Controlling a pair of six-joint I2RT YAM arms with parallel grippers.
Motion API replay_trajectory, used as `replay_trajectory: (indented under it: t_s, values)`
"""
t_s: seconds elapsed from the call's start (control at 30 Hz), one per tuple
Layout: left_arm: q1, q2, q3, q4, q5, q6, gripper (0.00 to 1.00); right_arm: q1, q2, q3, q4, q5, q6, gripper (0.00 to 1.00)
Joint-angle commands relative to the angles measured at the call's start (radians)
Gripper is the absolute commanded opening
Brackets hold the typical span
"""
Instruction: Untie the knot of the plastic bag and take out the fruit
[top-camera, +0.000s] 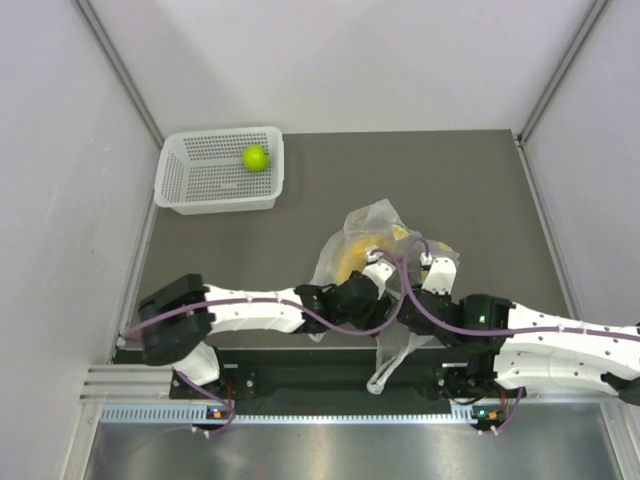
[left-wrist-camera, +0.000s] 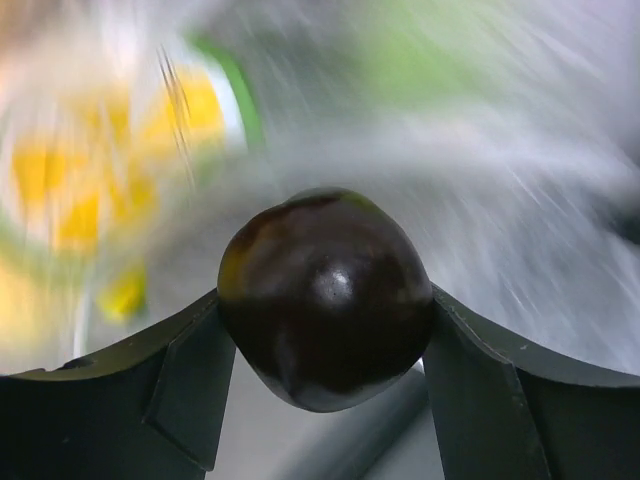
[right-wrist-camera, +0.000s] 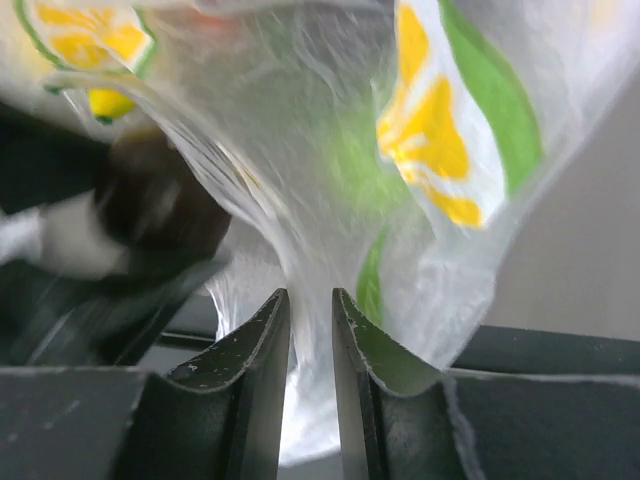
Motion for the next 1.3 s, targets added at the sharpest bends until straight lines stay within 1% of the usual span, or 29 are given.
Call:
replay_trajectory:
  t_s: [0.0, 0.13, 0.23, 0.27, 0.3, 0.33, 0.37, 0.4, 0.47, 0.5, 0.53, 0.57, 0.6, 0.63, 0.67, 0.7, 0.73, 0.77, 0.8, 0.83, 0.87, 0.9, 0.93, 0.97, 1.0, 1.03, 1.1, 1.17, 1.27]
  values:
    - [-0.05, -0.148, -0.018, -0.173, 0.094, -0.052, 0.0, -0.028, 0.013, 0.038, 0.086, 0.007, -0.037, 0.24]
    - [-0.11, -0.307, 0.001, -0.291, 0.177, -0.101, 0.0, -0.058, 0.036, 0.043, 0.127, -0.009, -0.074, 0.23]
    - [-0.136, -0.398, 0.034, -0.415, 0.151, -0.134, 0.0, -0.092, 0.051, 0.049, 0.164, -0.024, -0.116, 0.22]
    - [-0.134, -0.425, 0.042, -0.447, 0.061, -0.163, 0.0, -0.1, 0.053, 0.05, 0.17, -0.033, -0.132, 0.21]
    - [-0.134, -0.48, 0.044, -0.51, 0.004, -0.171, 0.0, -0.115, 0.053, 0.052, 0.181, -0.038, -0.14, 0.21]
    - [-0.133, -0.507, 0.042, -0.53, -0.077, -0.183, 0.0, -0.121, 0.051, 0.053, 0.187, -0.041, -0.146, 0.21]
    - [-0.128, -0.534, 0.044, -0.544, -0.201, -0.187, 0.0, -0.126, 0.05, 0.052, 0.19, -0.042, -0.155, 0.2]
    - [-0.08, -0.576, 0.05, -0.568, -0.235, -0.18, 0.0, -0.133, 0.048, 0.05, 0.193, -0.046, -0.161, 0.2]
    - [0.025, -0.601, 0.074, -0.559, -0.233, -0.116, 0.0, -0.143, 0.045, 0.046, 0.204, -0.058, -0.175, 0.19]
    - [0.141, -0.613, 0.083, -0.527, -0.228, -0.088, 0.0, -0.146, 0.045, 0.044, 0.207, -0.061, -0.179, 0.19]
    - [0.198, -0.613, 0.091, -0.5, -0.223, -0.024, 0.0, -0.149, 0.042, 0.043, 0.208, -0.064, -0.179, 0.19]
    - [0.252, -0.608, 0.117, -0.475, -0.219, 0.007, 0.0, -0.152, 0.048, 0.041, 0.208, -0.067, -0.184, 0.19]
    - [0.363, -0.582, 0.136, -0.454, -0.2, 0.038, 0.0, -0.152, 0.045, 0.04, 0.212, -0.072, -0.186, 0.19]
    - [0.419, -0.561, 0.154, -0.394, -0.178, 0.094, 0.0, -0.153, 0.05, 0.038, 0.212, -0.076, -0.187, 0.19]
    - [0.476, -0.536, 0.189, -0.365, -0.155, 0.118, 0.0, -0.155, 0.048, 0.038, 0.215, -0.076, -0.193, 0.19]
    - [0.593, -0.475, 0.206, -0.33, -0.094, 0.134, 0.0, -0.156, 0.05, 0.038, 0.215, -0.081, -0.193, 0.19]
    - [0.653, -0.437, 0.226, -0.281, -0.06, 0.147, 0.0, -0.159, 0.051, 0.041, 0.218, -0.085, -0.199, 0.19]
    - [0.762, -0.399, 0.267, -0.248, -0.027, 0.147, 0.0, -0.161, 0.054, 0.043, 0.216, -0.087, -0.207, 0.19]
    - [0.805, -0.316, 0.286, -0.221, -0.001, 0.147, 0.0, -0.163, 0.056, 0.044, 0.218, -0.089, -0.212, 0.19]
    - [0.845, -0.273, 0.306, -0.199, 0.02, 0.148, 0.0, -0.163, 0.056, 0.047, 0.218, -0.089, -0.215, 0.19]
    - [0.879, -0.227, 0.361, -0.169, 0.036, 0.152, 0.0, -0.163, 0.059, 0.047, 0.218, -0.092, -0.216, 0.19]
    - [0.933, -0.131, 0.395, -0.164, 0.037, 0.153, 0.0, -0.164, 0.059, 0.047, 0.218, -0.093, -0.218, 0.19]
    - [0.961, -0.083, 0.43, -0.159, 0.065, 0.162, 0.0, -0.163, 0.06, 0.046, 0.216, -0.092, -0.219, 0.19]
    - [0.982, -0.032, 0.505, -0.168, 0.074, 0.165, 0.0, -0.166, 0.06, 0.044, 0.218, -0.096, -0.224, 0.19]
    - [1.019, 0.057, 0.54, -0.177, 0.085, 0.17, 0.0, -0.166, 0.06, 0.044, 0.215, -0.095, -0.225, 0.19]
    - [1.036, 0.1, 0.611, -0.185, 0.109, 0.178, 0.0, -0.167, 0.059, 0.041, 0.218, -0.098, -0.226, 0.19]
    - [1.07, 0.212, 0.671, -0.22, 0.129, 0.184, 0.0, -0.169, 0.054, 0.037, 0.221, -0.099, -0.229, 0.19]
    - [1.085, 0.278, 0.743, -0.245, 0.148, 0.193, 0.0, -0.173, 0.054, 0.035, 0.224, -0.102, -0.233, 0.19]
    - [1.105, 0.379, 0.777, -0.257, 0.156, 0.196, 0.0, -0.179, 0.056, 0.037, 0.227, -0.104, -0.238, 0.19]
